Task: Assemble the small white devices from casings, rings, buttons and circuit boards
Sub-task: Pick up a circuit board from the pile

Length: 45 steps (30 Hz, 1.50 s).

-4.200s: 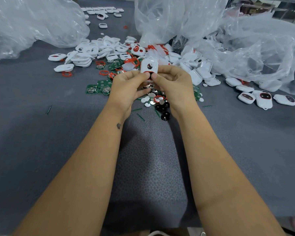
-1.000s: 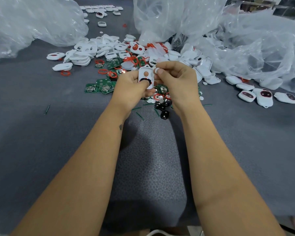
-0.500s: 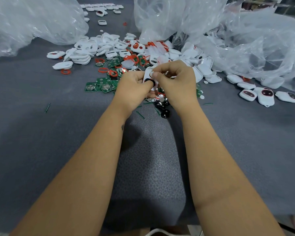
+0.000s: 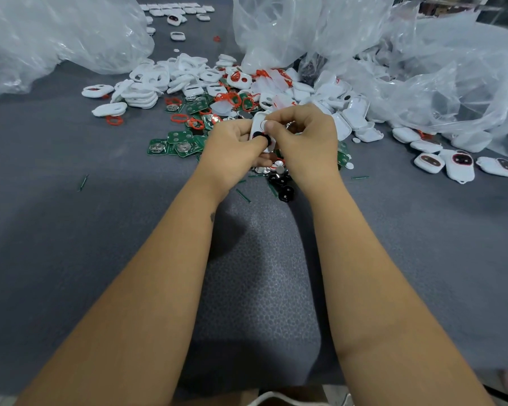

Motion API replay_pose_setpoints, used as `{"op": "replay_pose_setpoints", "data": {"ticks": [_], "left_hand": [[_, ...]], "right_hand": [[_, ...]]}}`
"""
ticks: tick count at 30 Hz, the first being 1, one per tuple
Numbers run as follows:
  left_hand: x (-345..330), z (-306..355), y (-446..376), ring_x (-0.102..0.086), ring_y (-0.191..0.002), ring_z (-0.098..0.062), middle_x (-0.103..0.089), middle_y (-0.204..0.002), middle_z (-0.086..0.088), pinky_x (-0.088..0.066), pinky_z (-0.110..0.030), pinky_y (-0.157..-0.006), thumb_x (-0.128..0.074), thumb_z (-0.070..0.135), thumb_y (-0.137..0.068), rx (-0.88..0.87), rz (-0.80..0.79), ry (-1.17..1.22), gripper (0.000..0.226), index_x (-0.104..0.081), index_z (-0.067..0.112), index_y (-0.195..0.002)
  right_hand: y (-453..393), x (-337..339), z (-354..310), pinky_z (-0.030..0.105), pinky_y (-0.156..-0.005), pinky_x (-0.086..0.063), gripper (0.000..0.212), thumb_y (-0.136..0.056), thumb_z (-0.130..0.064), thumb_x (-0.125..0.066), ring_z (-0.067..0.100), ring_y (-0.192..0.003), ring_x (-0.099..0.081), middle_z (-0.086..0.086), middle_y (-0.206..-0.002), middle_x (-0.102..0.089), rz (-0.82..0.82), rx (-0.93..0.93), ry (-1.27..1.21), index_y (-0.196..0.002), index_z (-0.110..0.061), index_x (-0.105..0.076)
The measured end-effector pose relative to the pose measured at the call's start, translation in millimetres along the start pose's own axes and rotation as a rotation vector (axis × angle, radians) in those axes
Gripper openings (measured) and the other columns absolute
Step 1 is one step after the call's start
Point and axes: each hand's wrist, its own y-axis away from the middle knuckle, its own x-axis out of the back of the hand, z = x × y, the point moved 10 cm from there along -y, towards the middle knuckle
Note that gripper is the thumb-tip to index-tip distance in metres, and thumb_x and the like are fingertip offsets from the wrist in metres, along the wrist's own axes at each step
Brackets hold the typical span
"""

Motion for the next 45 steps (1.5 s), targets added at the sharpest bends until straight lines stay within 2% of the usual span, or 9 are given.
{"op": "replay_pose_setpoints", "data": {"ticks": [7,12,15,18,22,35,40,43,45], "left_hand": [[-1.7,1.7,1.1,-0.069,-0.071,-0.018,-0.071,-0.085,-0.013,-0.057,-0.025,-0.064,-0.048,-0.007,-0.090,-0.026,-0.010,0.013,0.031,-0.071,0.014,-0.092],[-2.0,5.7,4.6,-0.070,-0.089,-0.031,-0.071,-0.100,-0.025,-0.057,-0.052,-0.084,-0.047,-0.006,-0.089,-0.048,0.002,0.002,0.034,-0.071,0.017,-0.094],[-0.5,4.6,4.3,-0.069,-0.093,-0.038,-0.069,-0.102,-0.028,-0.055,-0.057,-0.085,-0.046,-0.008,-0.088,-0.036,0.012,-0.029,0.033,-0.070,0.009,-0.104],[-4.2,1.2,4.5,-0.070,-0.088,-0.036,-0.070,-0.100,-0.027,-0.059,-0.048,-0.079,-0.045,-0.011,-0.090,0.001,-0.018,0.017,0.032,-0.069,0.003,-0.107],[-9.4,-2.5,5.2,-0.071,-0.070,-0.015,-0.073,-0.082,-0.008,-0.057,-0.024,-0.062,-0.044,-0.013,-0.090,0.053,-0.043,0.148,0.031,-0.068,0.002,-0.101],[-3.2,-13.4,2.8,-0.070,-0.073,-0.019,-0.071,-0.084,-0.013,-0.058,-0.028,-0.065,-0.044,-0.013,-0.085,0.200,0.013,0.375,0.031,-0.070,0.002,-0.086],[12.2,-20.6,1.3,-0.073,-0.081,-0.026,-0.072,-0.086,-0.022,-0.058,-0.025,-0.068,-0.043,-0.015,-0.090,0.248,0.154,0.583,0.019,-0.059,-0.005,-0.094],[20.9,-21.2,0.5,-0.071,-0.086,-0.029,-0.068,-0.094,-0.027,-0.058,-0.026,-0.070,-0.044,-0.012,-0.092,0.238,0.209,0.657,0.015,-0.057,-0.007,-0.097],[22.9,-21.2,0.9,-0.070,-0.089,-0.029,-0.065,-0.099,-0.028,-0.059,-0.027,-0.070,-0.047,-0.008,-0.095,0.235,0.227,0.671,0.010,-0.057,-0.007,-0.097]], "right_hand": [[1.1,-2.6,6.3,0.037,-0.080,-0.054,0.013,-0.082,-0.008,-0.070,0.020,-0.085,-0.062,0.008,-0.096,-0.066,0.056,-0.024,-0.014,-0.080,-0.021,-0.067],[0.8,-2.6,6.9,0.023,-0.079,-0.049,0.024,-0.082,-0.006,-0.070,0.010,-0.086,-0.056,-0.005,-0.099,-0.061,0.039,-0.015,-0.041,-0.101,-0.017,-0.059],[0.5,-11.7,6.9,0.026,-0.076,-0.052,0.015,-0.086,-0.004,-0.064,0.013,-0.084,-0.062,-0.001,-0.091,-0.067,-0.079,-0.033,-0.033,-0.093,-0.017,-0.064],[0.3,-12.8,7.0,0.024,-0.059,-0.051,0.021,-0.086,-0.002,-0.063,0.011,-0.070,-0.061,-0.003,-0.076,-0.065,-0.100,-0.039,-0.043,-0.079,-0.023,-0.061],[0.2,-13.7,8.4,0.028,-0.070,-0.054,0.026,-0.083,-0.002,-0.062,0.009,-0.072,-0.061,-0.007,-0.074,-0.065,-0.076,-0.039,-0.064,-0.075,-0.027,-0.061],[3.5,-21.3,7.9,0.022,-0.072,-0.050,0.018,-0.090,-0.013,-0.059,0.001,-0.077,-0.063,-0.014,-0.081,-0.069,-0.142,-0.056,-0.108,-0.089,-0.025,-0.072],[-4.7,10.8,20.9,0.009,-0.066,-0.044,0.015,-0.093,-0.017,-0.056,-0.010,-0.068,-0.057,-0.016,-0.078,-0.065,0.113,-0.127,-0.152,-0.089,-0.023,-0.070],[-6.3,40.0,36.7,0.019,-0.054,-0.038,0.023,-0.088,-0.011,-0.050,-0.002,-0.052,-0.049,-0.014,-0.068,-0.059,0.287,-0.203,-0.064,-0.087,-0.023,-0.069],[-7.7,46.3,42.9,0.026,-0.058,-0.039,0.029,-0.085,-0.007,-0.045,0.009,-0.057,-0.047,-0.006,-0.072,-0.060,0.291,-0.227,0.014,-0.091,-0.021,-0.069]]}}
